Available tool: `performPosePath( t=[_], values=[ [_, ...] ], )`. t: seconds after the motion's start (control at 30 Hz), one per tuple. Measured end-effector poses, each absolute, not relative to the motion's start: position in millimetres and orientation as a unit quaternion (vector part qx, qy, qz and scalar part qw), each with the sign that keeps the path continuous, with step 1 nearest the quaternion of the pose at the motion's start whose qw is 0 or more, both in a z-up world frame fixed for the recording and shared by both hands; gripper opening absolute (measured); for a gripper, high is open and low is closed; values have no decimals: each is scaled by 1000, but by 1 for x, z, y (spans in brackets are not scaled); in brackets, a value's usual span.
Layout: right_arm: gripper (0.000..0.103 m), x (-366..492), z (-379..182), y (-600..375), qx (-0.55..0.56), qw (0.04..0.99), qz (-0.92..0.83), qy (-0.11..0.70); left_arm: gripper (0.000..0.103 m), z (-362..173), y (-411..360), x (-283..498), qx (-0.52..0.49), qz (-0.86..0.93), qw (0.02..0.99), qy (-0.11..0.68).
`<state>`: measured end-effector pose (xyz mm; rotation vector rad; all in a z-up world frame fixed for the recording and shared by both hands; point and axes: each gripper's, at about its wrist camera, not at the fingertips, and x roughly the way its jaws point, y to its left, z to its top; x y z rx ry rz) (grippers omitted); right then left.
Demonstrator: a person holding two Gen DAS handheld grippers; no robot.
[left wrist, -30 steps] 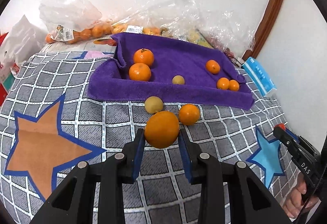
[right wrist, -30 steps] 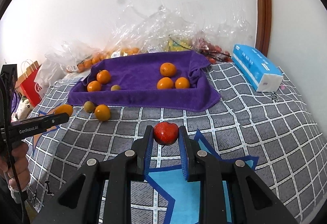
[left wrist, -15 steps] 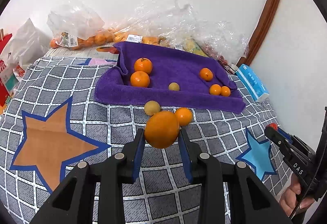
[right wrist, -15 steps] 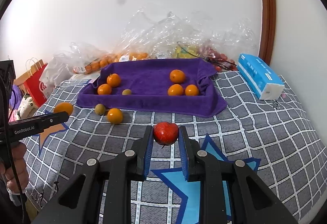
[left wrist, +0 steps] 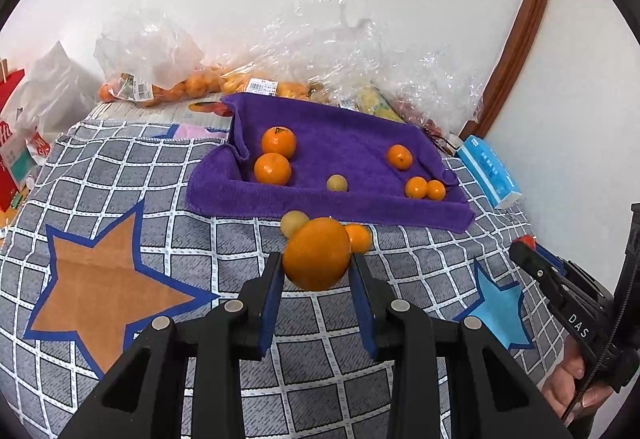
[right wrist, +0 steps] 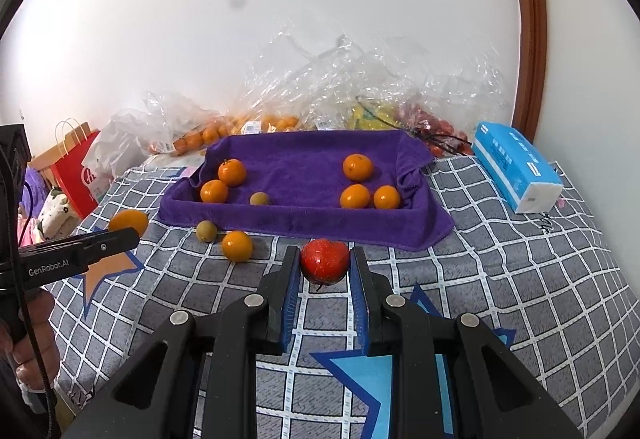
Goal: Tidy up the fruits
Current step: 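Carry the right gripper's tomato over the towel while the left gripper carries its tangerine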
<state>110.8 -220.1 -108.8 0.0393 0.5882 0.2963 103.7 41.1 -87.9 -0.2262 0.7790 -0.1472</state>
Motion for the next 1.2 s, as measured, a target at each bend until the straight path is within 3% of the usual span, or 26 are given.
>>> performPosePath(
  t=[1.2],
  values=[
    [24,208,-86,-225,17,949,136,285,31,-67,46,182,-120,-59,915,381]
  ],
)
